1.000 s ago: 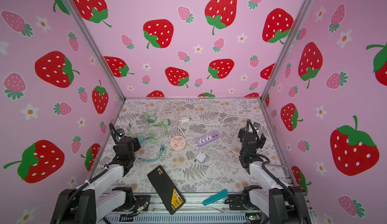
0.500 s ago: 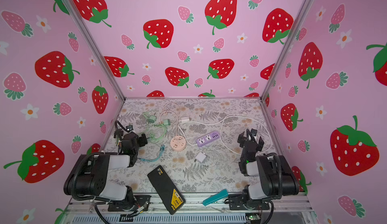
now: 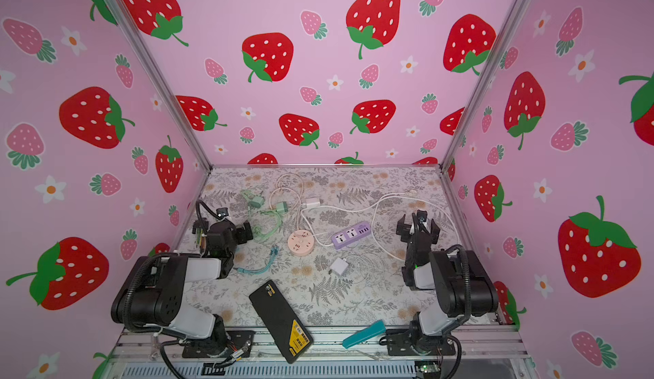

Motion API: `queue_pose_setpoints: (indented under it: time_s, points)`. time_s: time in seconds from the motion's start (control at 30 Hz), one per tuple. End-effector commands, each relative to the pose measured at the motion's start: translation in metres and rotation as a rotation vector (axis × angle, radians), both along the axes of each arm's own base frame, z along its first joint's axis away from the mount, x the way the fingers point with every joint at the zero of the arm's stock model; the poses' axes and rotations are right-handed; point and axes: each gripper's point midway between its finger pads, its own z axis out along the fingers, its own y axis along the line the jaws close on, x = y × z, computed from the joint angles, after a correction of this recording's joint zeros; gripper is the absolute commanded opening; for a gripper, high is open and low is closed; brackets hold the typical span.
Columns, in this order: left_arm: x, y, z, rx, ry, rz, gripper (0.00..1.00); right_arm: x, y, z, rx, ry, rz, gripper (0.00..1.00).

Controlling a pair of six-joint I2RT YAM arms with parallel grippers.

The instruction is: Pull the plug off the socket

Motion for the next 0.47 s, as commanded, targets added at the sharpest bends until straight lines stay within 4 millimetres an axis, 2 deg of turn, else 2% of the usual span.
queue_pose_setpoints:
  time_s: [0.0, 0.43]
  points:
    - [0.0116, -0.0023, 0.0132, 0.023, -0.035, -0.004, 0.99, 0.0009, 0.0008, -0.0001, -0.013, 0.006, 0.002, 1.0]
    - [0.0115, -0.0023, 0.0132, 0.024, -0.034, -0.004, 0.99, 0.0011, 0.0013, -0.0001, -0.014, 0.007, 0.003, 1.0]
